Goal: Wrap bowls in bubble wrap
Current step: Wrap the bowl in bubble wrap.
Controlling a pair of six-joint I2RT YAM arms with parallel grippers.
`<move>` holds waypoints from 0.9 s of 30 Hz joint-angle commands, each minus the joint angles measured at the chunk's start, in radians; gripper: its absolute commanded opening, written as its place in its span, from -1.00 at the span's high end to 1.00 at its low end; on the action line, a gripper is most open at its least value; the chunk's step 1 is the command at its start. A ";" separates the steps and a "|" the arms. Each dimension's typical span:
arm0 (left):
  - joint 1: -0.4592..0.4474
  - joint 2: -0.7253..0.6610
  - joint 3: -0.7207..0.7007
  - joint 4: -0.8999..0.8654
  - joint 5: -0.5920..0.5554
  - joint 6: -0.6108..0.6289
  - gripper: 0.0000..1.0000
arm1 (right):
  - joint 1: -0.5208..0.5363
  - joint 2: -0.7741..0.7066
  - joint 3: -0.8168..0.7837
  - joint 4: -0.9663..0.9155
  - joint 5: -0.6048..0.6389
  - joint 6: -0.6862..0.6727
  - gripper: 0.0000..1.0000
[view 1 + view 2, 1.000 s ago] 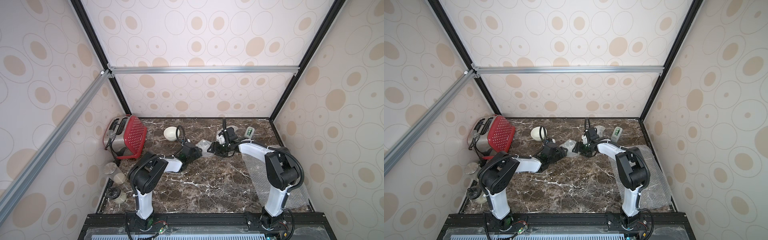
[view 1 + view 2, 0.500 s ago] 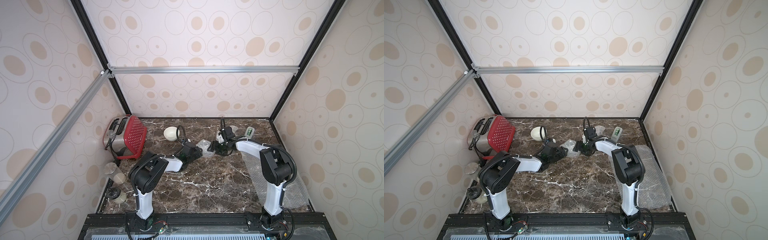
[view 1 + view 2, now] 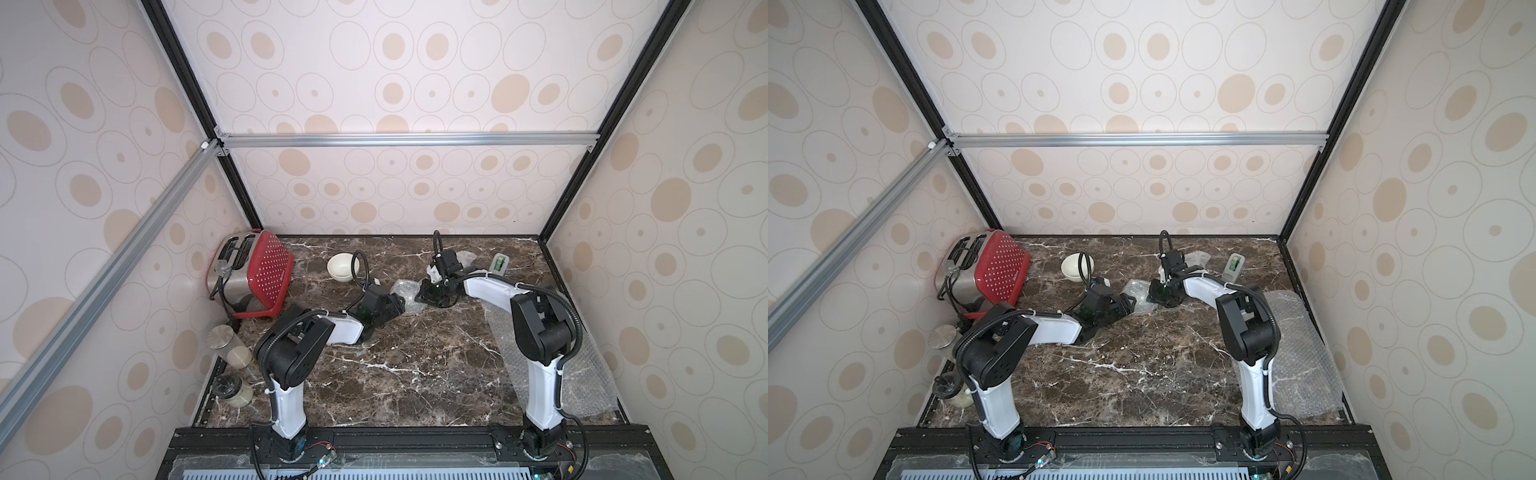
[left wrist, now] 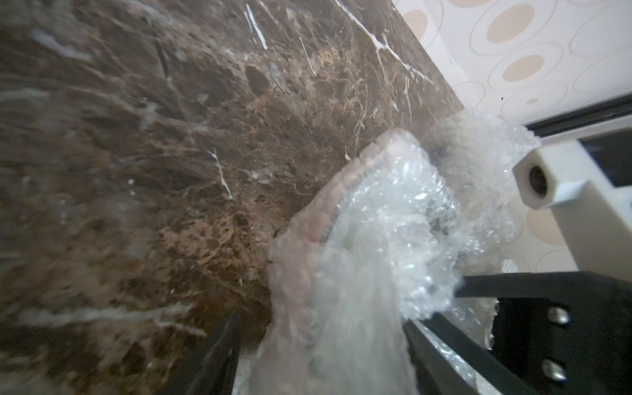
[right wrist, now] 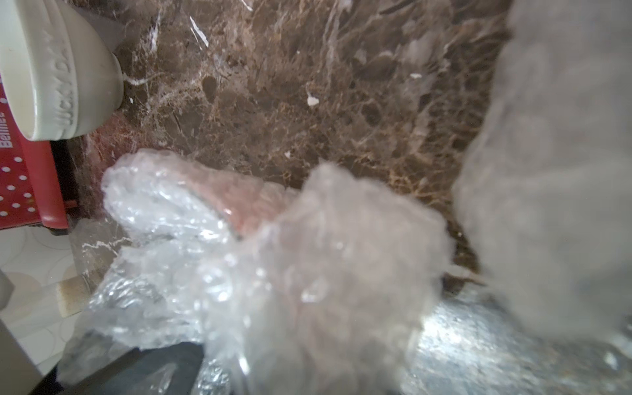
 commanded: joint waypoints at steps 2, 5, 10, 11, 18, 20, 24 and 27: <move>0.028 -0.148 -0.035 -0.091 -0.024 0.036 -0.52 | 0.000 -0.031 0.013 -0.142 0.016 -0.084 0.60; 0.047 -0.236 -0.059 -0.146 -0.026 0.054 -0.57 | -0.016 -0.048 0.017 -0.175 -0.041 -0.126 0.61; 0.059 -0.280 0.033 -0.247 0.184 0.213 -0.68 | -0.033 -0.061 0.066 -0.347 -0.116 -0.264 0.63; 0.059 -0.261 0.061 -0.245 0.274 0.244 -0.67 | -0.033 -0.063 0.077 -0.383 -0.124 -0.288 0.62; 0.049 -0.194 0.158 -0.437 0.612 0.500 -0.72 | -0.052 -0.090 0.089 -0.495 -0.173 -0.391 0.62; 0.049 -0.177 0.179 -0.527 0.649 0.567 -0.77 | -0.055 -0.091 0.087 -0.504 -0.171 -0.400 0.61; 0.048 -0.141 0.175 -0.546 0.700 0.572 -0.85 | -0.055 -0.089 0.080 -0.492 -0.166 -0.391 0.61; 0.046 -0.112 0.188 -0.610 0.662 0.588 -0.85 | -0.055 -0.092 0.080 -0.491 -0.147 -0.381 0.61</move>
